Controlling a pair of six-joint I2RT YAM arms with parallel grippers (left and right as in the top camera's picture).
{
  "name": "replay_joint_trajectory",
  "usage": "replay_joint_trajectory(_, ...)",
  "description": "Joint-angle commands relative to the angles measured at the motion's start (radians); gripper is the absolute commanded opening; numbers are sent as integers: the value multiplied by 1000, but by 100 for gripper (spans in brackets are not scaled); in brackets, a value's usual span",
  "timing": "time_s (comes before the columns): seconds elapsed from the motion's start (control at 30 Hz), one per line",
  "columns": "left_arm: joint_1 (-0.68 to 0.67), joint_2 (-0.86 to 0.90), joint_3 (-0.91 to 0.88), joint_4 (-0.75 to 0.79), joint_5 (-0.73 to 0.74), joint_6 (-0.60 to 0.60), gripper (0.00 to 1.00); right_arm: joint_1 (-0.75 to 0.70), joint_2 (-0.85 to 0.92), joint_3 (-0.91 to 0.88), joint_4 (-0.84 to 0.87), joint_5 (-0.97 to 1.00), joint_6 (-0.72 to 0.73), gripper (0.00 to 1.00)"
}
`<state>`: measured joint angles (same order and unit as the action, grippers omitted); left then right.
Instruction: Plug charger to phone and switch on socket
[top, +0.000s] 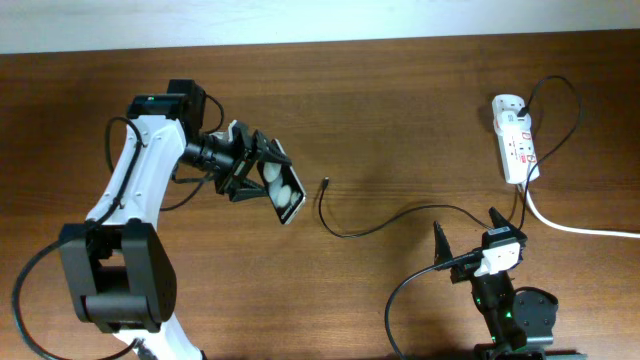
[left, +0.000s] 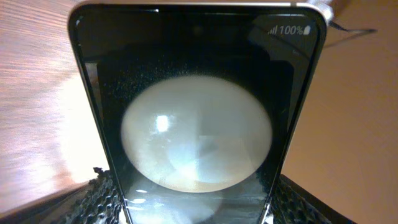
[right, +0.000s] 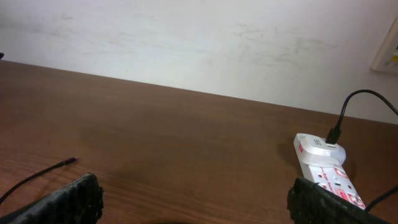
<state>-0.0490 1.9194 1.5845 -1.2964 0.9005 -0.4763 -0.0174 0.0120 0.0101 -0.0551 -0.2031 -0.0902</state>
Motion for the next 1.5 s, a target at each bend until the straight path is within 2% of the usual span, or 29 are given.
replay_joint_trajectory(0.0, 0, -31, 25, -3, 174, -10, 0, 11, -6, -5, -5, -10, -3, 99)
replay_joint_trajectory(0.13, 0, -31, 25, -4, 265, -11, 0, 11, -6, -5, -5, -10, -3, 99)
replay_joint_trajectory(0.3, 0, -31, 25, -4, 274, -187, 0, 11, -6, -5, -5, -10, -3, 99)
replay_joint_trajectory(0.37, 0, -31, 25, -3, 274, -220, 0, 11, -6, -5, -6, -10, -3, 99)
replay_joint_trajectory(0.8, 1, -31, 25, -2, 386, -283, 0, 11, -6, -5, -5, -10, -3, 99)
replay_joint_trajectory(1.2, 130, -31, 25, 1, 385, -294, 0, 11, -6, -5, -5, -10, -3, 99)
replay_joint_trajectory(1.47, 168, -31, 25, 2, 368, -294, 0, 11, -6, -5, -5, -10, -3, 99)
